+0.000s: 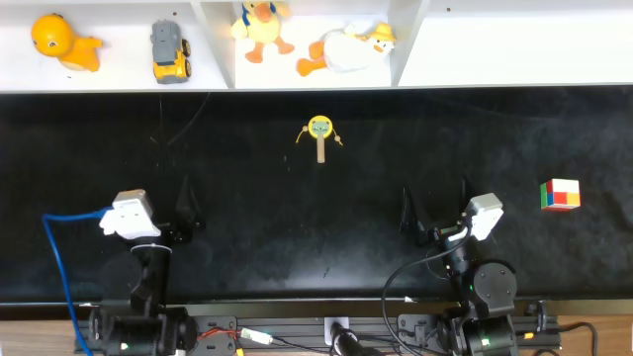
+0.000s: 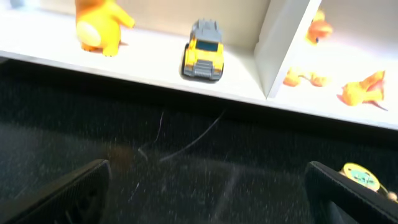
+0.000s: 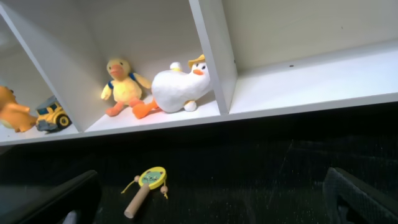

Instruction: Store Toys

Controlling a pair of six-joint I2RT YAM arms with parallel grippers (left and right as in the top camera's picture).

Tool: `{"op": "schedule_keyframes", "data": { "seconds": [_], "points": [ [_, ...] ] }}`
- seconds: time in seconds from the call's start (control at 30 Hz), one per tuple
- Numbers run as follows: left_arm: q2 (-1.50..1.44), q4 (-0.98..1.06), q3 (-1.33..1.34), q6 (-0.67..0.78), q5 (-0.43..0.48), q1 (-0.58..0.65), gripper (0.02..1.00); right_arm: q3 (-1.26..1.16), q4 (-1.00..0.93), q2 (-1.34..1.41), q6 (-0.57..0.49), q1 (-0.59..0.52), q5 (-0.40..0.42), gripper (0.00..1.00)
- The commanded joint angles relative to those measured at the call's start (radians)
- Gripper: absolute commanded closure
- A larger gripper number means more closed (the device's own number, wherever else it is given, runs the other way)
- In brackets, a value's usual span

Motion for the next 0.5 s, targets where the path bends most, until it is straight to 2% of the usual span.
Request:
{"op": "schedule_keyframes", "data": {
  "seconds": [0.03, 0.33, 0.5],
  "points": [
    [-0.046, 0.043, -0.045, -0.025, 0.006, -0.008, 0.02, -0.013, 0.005, -0.009, 0.0, 0.005, 0.005, 0.007],
    [-0.114, 0.129, -0.136, -0.027, 0.007, -0.008, 0.02, -0.013, 0.005, -0.009, 0.0, 0.005, 0.005, 0.005],
    [-0.114, 0.093, -0.134, -0.042, 0.011, -0.008, 0.02, -0.013, 0.005, -0.009, 0.0, 0.005, 0.005, 0.007]
  ]
}}
